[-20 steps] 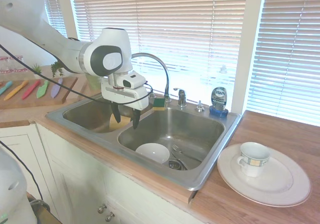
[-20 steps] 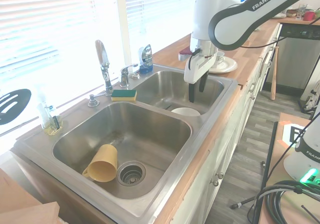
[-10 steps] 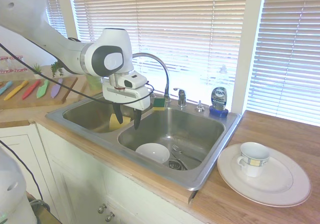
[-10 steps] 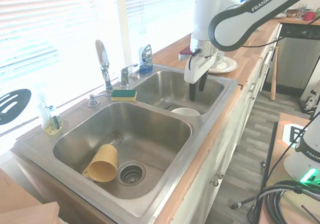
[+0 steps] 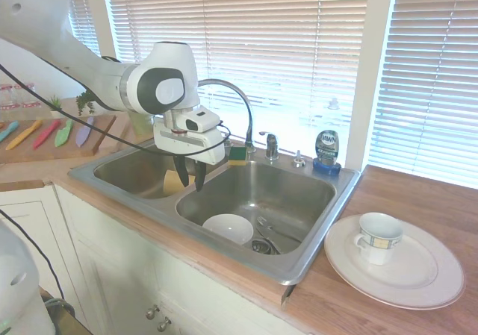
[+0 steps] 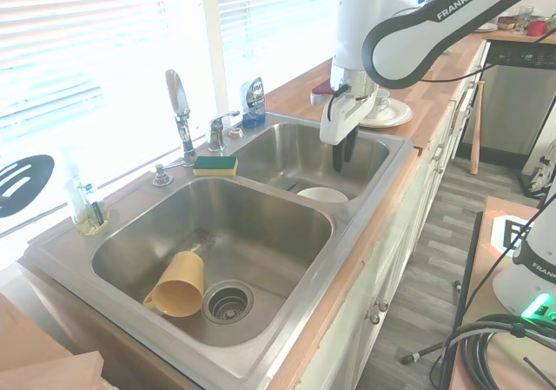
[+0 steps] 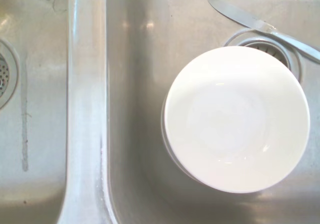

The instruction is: Turn on the faucet

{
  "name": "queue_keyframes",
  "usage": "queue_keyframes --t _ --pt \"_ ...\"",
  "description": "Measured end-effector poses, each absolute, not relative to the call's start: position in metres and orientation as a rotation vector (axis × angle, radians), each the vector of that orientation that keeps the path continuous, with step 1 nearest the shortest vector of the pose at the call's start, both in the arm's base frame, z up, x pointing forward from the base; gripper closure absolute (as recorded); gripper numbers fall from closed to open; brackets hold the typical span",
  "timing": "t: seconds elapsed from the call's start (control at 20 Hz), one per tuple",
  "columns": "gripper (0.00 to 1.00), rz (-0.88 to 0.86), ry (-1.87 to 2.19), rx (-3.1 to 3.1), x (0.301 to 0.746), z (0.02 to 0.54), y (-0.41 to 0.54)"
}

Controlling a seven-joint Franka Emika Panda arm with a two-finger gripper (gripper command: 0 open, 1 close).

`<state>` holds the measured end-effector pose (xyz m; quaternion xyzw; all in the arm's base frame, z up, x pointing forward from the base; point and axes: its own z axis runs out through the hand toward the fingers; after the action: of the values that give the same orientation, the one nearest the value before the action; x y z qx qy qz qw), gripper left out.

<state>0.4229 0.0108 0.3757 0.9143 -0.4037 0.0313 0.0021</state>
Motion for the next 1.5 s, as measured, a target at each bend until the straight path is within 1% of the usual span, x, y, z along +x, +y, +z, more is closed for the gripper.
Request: queue_keyframes --t 0.55,0.75,0.9,1.35,1.5 --pt "1.00 0.140 -1.282 2.858 0.424 0.385 0.010" --pt "1.00 0.181 -1.289 2.860 0.442 0.391 0.006" --pt "1.00 0.204 -1.282 2.855 0.478 0.396 0.000" --pt "1.00 0.267 -1.265 2.847 0.622 0.397 -0.015" --pt "1.00 0.280 -1.262 2.844 0.655 0.405 -0.011"
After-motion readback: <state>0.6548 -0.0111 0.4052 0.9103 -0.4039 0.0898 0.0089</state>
